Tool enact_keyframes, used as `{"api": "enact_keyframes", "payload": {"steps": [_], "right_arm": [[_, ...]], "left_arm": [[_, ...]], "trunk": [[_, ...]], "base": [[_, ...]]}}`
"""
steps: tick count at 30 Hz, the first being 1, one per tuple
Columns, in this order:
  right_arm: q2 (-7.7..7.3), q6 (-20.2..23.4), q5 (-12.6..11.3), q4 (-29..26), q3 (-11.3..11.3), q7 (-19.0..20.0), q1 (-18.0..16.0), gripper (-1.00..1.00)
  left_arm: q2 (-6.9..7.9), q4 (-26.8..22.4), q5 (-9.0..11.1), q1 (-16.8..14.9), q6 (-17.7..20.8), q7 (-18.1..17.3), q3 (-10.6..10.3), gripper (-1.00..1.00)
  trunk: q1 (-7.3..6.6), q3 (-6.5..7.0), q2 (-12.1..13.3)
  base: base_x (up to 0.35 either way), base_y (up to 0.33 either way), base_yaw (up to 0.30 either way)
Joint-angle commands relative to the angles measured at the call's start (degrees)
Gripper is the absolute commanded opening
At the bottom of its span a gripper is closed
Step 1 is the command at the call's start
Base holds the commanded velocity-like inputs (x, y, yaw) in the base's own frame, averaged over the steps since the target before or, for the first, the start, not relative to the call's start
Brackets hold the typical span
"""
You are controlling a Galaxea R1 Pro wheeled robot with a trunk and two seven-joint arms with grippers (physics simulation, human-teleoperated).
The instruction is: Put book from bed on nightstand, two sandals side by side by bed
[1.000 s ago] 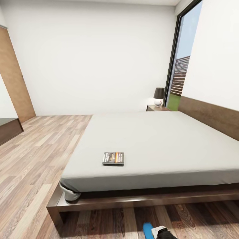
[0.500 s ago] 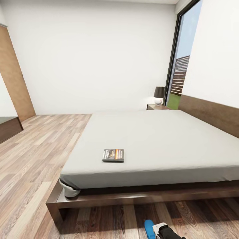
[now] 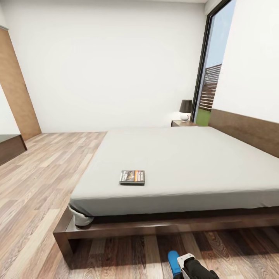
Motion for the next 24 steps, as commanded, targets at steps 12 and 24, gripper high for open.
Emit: {"api": "enact_keyframes", "payload": {"steps": [12,24], "right_arm": [[0.42,0.3,0.0,-0.1,0.1,0.1,-0.1,-1.00],[0.20,0.3,0.0,-0.1,0.2,2.4,-0.5,-1.00]], "left_arm": [[-0.01,-0.1,0.0,0.0,-0.2,0.1,0.0,-1.00],[-0.04,-0.2,0.0,0.0,-0.3,0.0,0.0,-1.00]], "trunk": [[2.63,-2.22,-4.9],[3.91,-4.67,-6.9]], "base": [[0.000,0.000,0.000],[0.000,0.000,0.000]]}}
